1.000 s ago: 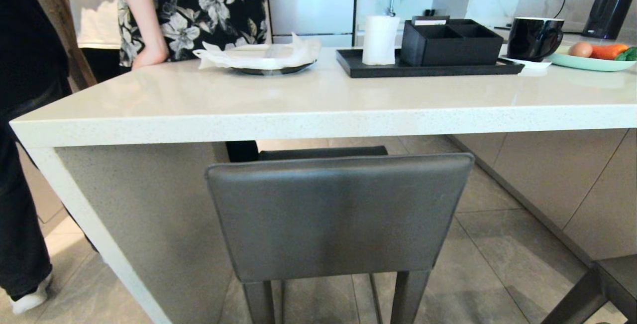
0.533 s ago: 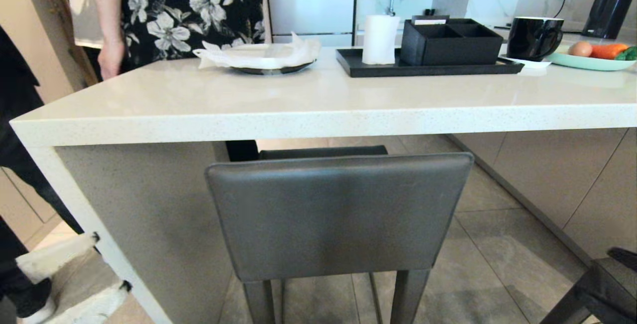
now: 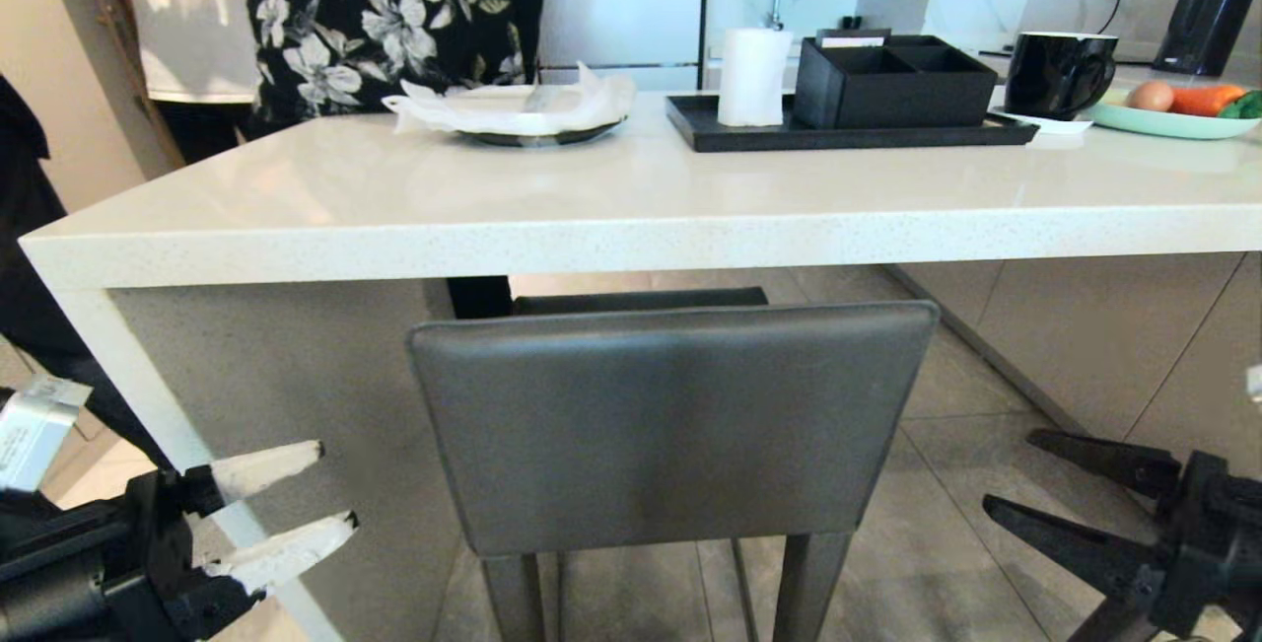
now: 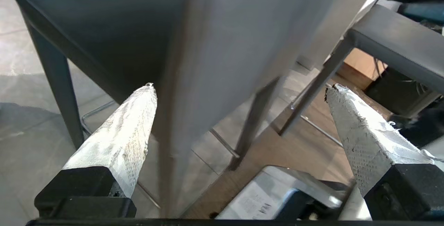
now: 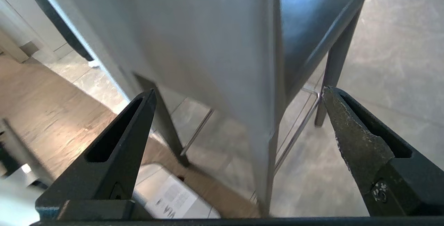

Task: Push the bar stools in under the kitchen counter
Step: Pull the gray chair out from under the dining table

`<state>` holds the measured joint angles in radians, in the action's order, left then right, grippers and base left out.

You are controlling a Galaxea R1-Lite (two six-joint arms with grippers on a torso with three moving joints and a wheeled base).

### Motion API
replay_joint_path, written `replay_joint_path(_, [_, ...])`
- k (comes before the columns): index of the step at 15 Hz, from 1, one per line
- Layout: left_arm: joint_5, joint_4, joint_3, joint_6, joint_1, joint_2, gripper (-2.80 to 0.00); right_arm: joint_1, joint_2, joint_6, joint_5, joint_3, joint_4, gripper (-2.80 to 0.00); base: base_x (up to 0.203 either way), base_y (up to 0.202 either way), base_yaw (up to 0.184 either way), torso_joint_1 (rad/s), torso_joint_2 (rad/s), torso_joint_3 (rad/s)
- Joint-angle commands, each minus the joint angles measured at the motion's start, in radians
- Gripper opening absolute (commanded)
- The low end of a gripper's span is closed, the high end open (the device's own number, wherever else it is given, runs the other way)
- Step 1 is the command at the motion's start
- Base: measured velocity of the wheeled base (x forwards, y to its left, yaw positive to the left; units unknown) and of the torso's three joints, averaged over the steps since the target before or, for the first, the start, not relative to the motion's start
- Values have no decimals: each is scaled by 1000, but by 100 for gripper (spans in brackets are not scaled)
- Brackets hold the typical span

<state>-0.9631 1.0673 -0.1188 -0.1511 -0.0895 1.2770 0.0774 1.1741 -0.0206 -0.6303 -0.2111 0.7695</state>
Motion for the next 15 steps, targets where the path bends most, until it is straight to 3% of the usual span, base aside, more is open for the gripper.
replay_joint_path(1, [-31, 215, 9, 2, -26, 239, 0, 3, 181, -3, -28, -15, 138, 0, 0, 0, 0, 0, 0, 0])
replay_joint_path(5, [-44, 436, 20, 6, 30, 458, 0, 12, 290, -5, -125, -53, 208, 0, 0, 0, 0, 0, 0, 0])
replay_joint_path(10, [-43, 463, -66, 8, 112, 577, 0, 28, 408, -7, -131, -79, 315, 0, 0, 0, 0, 0, 0, 0])
replay_joint_path(15, [-46, 463, -158, -2, 125, 620, 0, 115, 512, -5, -121, -142, 402, 0, 0, 0, 0, 0, 0, 0])
